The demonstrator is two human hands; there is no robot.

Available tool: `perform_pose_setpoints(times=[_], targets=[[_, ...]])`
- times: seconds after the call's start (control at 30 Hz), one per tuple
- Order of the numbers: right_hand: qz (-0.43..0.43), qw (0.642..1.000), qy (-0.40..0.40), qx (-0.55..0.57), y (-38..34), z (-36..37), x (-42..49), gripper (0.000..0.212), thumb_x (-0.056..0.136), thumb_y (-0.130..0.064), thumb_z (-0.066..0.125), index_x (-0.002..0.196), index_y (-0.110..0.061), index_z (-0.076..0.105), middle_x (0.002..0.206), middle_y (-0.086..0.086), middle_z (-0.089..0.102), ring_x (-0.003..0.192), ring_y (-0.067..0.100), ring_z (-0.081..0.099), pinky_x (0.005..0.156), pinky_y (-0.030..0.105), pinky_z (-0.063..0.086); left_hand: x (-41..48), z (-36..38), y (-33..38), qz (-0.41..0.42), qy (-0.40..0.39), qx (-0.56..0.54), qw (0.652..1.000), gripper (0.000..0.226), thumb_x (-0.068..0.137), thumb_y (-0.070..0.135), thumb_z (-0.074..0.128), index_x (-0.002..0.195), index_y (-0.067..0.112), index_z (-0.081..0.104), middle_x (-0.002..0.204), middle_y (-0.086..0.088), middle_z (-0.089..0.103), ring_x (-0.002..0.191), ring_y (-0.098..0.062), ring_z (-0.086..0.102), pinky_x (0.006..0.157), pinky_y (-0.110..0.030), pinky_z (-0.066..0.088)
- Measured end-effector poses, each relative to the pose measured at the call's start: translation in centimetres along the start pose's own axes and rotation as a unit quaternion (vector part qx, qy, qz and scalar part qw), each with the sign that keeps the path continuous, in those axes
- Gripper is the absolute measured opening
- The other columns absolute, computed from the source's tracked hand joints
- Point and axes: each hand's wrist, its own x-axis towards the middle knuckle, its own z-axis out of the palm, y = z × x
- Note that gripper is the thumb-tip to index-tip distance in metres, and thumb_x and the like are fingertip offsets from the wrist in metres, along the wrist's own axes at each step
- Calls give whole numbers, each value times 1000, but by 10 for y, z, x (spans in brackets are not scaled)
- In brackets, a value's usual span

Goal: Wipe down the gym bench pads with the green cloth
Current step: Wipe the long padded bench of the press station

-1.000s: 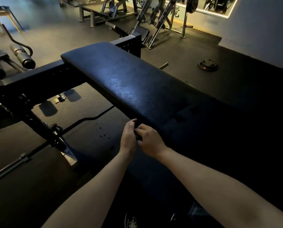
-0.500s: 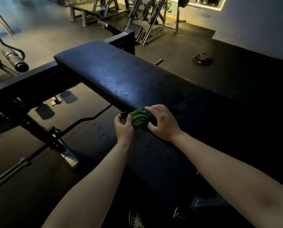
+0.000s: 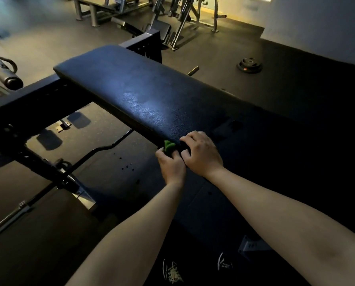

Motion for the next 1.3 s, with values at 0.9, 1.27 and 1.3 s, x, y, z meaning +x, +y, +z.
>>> perform_pose_setpoints(times=[0.9, 1.27, 1.3], targets=[[13, 999, -3, 40, 2, 0, -4, 29, 85, -12, 56, 111, -15, 68, 110, 1, 62, 110, 24, 52, 86, 39, 48, -10, -27, -15, 1, -185, 30, 982, 9, 98, 35, 56, 93, 37, 64, 94, -8, 71, 78, -20, 67, 65, -34, 55], [127, 917, -34, 378, -22, -29, 7, 31, 95, -24, 51, 125, -33, 47, 123, 4, 50, 105, 18, 58, 89, 44, 55, 3, -25, 76, 124, -190, -42, 973, 23, 98, 38, 52, 116, 26, 56, 122, -13, 55, 102, -22, 63, 93, -38, 55], [129, 912, -18, 388, -24, -30, 7, 35, 95, -22, 53, 127, -33, 43, 127, 5, 45, 106, 19, 56, 87, 39, 56, 5, -23, 81, 108, -222, -59, 967, 23, 103, 34, 46, 121, 23, 54, 118, -15, 59, 101, -22, 64, 92, -37, 55]])
